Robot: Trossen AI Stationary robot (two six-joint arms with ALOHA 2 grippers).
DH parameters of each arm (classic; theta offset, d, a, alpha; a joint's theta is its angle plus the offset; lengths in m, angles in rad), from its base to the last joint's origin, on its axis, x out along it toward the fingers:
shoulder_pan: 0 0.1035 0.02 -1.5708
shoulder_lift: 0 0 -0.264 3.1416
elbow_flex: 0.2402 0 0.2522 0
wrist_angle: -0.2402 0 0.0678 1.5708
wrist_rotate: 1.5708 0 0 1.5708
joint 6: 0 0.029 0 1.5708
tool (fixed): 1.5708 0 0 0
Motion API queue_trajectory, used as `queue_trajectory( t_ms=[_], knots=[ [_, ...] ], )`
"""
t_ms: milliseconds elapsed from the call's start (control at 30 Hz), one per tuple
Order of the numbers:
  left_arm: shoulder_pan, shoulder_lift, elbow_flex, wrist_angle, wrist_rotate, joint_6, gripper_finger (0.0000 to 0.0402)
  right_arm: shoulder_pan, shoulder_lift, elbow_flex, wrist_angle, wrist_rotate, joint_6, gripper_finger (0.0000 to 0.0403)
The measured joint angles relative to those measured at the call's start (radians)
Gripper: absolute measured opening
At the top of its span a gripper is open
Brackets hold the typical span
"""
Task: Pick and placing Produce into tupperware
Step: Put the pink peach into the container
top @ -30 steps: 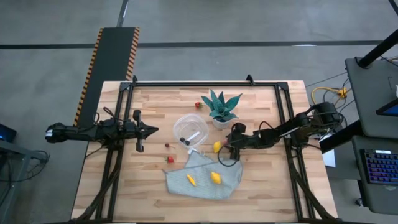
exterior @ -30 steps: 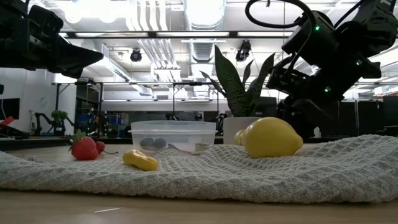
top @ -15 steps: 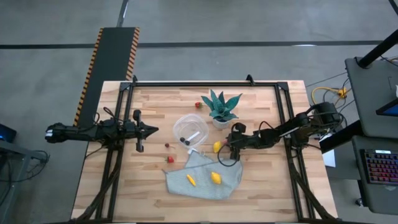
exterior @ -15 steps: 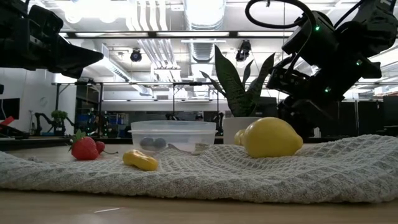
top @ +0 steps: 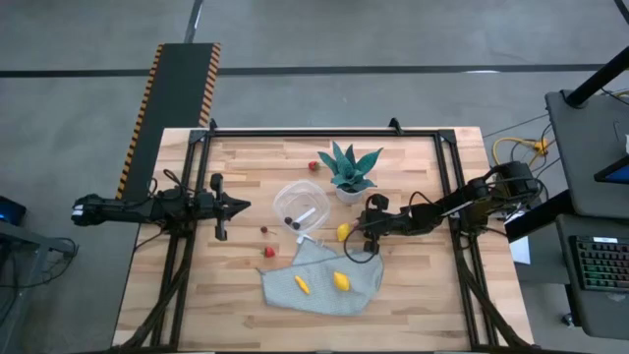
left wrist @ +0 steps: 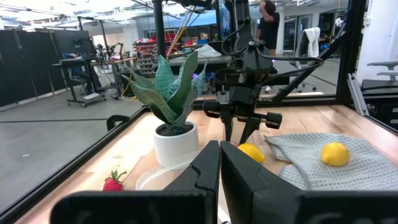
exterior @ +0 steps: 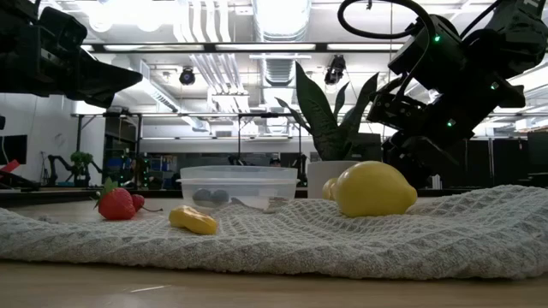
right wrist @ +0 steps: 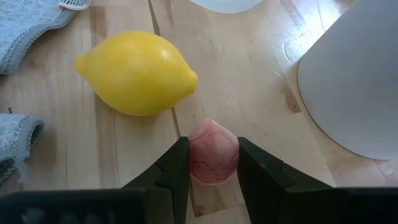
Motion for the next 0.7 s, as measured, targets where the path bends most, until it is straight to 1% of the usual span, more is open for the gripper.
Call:
queue_trajectory(
  t_ms=[400,700],
  knots=[
    [0.0,0.0,0.0,0.0,0.0,0.0,0.0,0.0,-0.017,0.025,-0.003,0.0,-0.013,0.0104],
    [0.001,0.002,0.0,0.0,0.0,0.0,0.0,0.0,-0.027,0.082,-0.109,0.005,-0.045,0.0104]
  ],
)
